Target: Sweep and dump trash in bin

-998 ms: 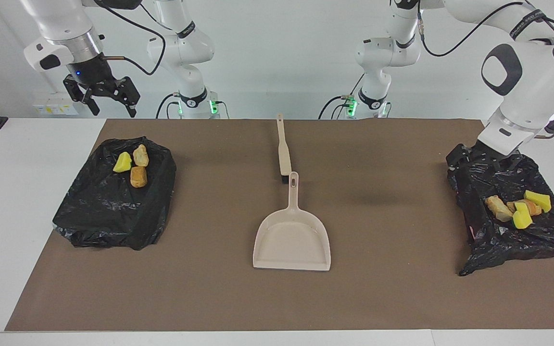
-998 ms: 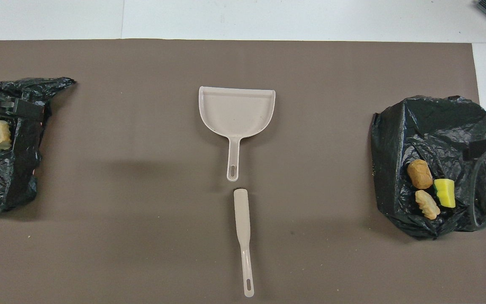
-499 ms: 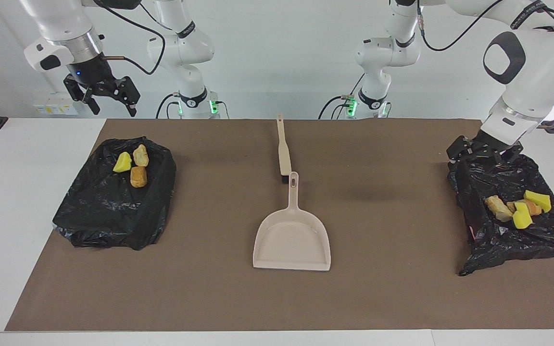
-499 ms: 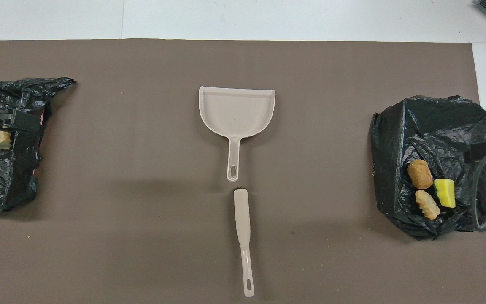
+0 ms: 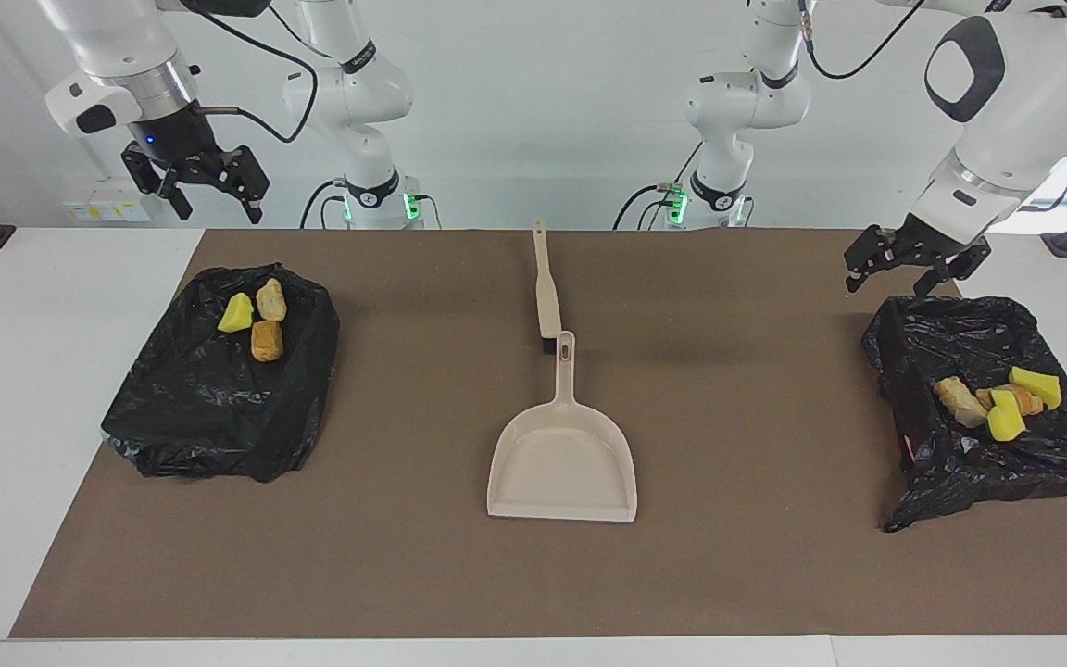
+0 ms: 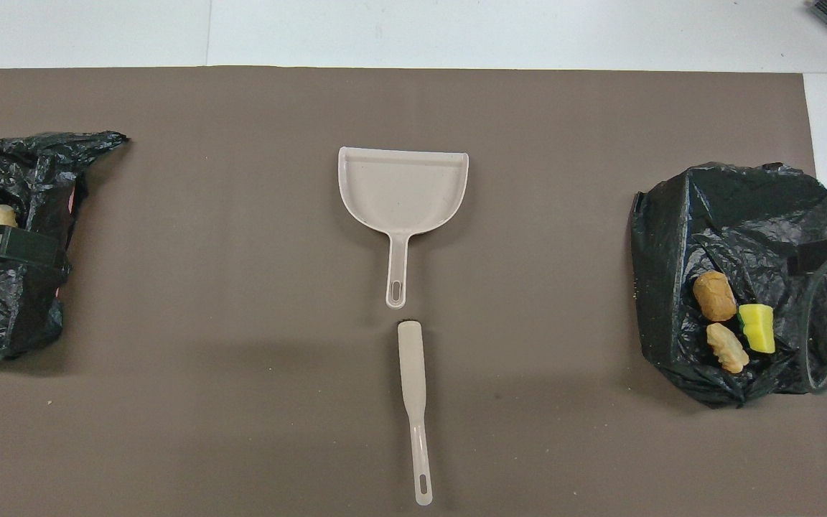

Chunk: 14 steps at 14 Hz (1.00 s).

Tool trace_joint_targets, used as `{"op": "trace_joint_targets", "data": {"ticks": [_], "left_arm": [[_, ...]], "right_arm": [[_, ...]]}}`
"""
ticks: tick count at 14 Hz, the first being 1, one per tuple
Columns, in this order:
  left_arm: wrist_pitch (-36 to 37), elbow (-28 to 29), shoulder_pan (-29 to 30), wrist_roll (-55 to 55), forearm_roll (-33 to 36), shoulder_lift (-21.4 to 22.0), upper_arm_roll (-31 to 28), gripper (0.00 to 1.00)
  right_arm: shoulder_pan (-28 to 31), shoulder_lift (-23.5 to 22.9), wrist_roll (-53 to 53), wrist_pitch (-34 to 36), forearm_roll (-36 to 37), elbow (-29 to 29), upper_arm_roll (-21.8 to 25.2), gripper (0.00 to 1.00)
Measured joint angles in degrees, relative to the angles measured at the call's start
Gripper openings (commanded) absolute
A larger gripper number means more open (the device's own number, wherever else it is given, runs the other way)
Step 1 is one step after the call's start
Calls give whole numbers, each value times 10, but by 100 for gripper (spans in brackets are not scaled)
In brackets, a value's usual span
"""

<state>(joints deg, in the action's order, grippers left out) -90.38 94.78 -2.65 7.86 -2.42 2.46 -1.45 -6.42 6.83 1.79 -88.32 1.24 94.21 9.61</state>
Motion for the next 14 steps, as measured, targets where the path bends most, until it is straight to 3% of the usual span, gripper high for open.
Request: {"op": "trace_joint_targets", "data": {"ticks": [14], "left_arm": [[0,2,0,-1,28,0,20,100]], "right_arm": [[0,0,0,0,0,0,0,100]]}}
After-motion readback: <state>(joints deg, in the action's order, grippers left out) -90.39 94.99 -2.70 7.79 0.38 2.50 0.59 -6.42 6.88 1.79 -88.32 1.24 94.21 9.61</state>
